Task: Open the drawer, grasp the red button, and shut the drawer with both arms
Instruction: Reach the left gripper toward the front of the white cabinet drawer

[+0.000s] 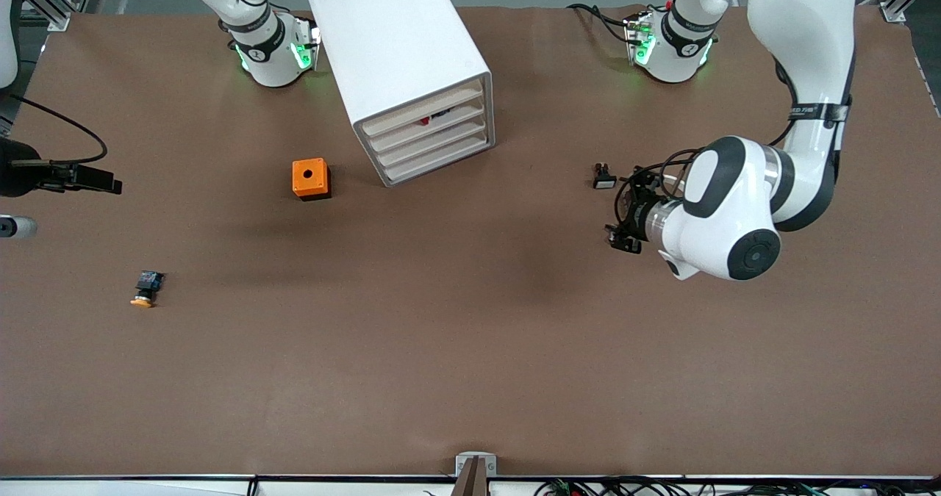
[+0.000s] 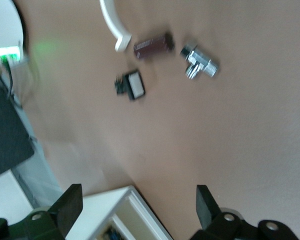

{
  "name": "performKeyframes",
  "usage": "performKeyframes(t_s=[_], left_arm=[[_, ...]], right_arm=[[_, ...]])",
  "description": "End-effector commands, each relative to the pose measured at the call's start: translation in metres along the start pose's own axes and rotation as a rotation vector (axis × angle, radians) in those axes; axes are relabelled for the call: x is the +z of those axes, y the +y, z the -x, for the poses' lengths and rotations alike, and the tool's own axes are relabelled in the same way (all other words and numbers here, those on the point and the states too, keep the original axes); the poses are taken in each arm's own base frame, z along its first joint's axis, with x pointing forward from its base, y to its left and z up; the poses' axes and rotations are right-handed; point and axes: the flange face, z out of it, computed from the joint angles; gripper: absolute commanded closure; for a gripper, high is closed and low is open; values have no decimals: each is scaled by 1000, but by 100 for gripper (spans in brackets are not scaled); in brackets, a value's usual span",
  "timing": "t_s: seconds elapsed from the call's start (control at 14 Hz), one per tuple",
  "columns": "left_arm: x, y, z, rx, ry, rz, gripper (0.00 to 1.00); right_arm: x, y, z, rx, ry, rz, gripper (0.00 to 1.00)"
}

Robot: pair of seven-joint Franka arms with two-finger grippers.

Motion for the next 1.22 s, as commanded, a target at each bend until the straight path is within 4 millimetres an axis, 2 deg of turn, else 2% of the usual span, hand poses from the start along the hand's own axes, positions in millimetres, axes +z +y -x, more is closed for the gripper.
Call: performKeyframes(t_s=[0.0, 0.36, 0.57, 0.86, 1.15], left_arm=[[11, 16, 18, -92, -63, -43, 0], [50, 35, 51, -262, -187, -202, 0], [87, 47, 64, -382, -242, -311, 0], [122, 42, 97, -440, -317, -479, 0], [163, 35, 138, -479, -335, -596, 0]], right_arm=[[-4, 3, -1, 13, 7, -7, 0], [-3, -2, -2, 6, 2, -5, 0], [-3, -6, -1, 0, 0, -4, 0], [-3, -8, -1, -3, 3, -4, 0], [-2, -23, -2, 10, -1, 2, 0]])
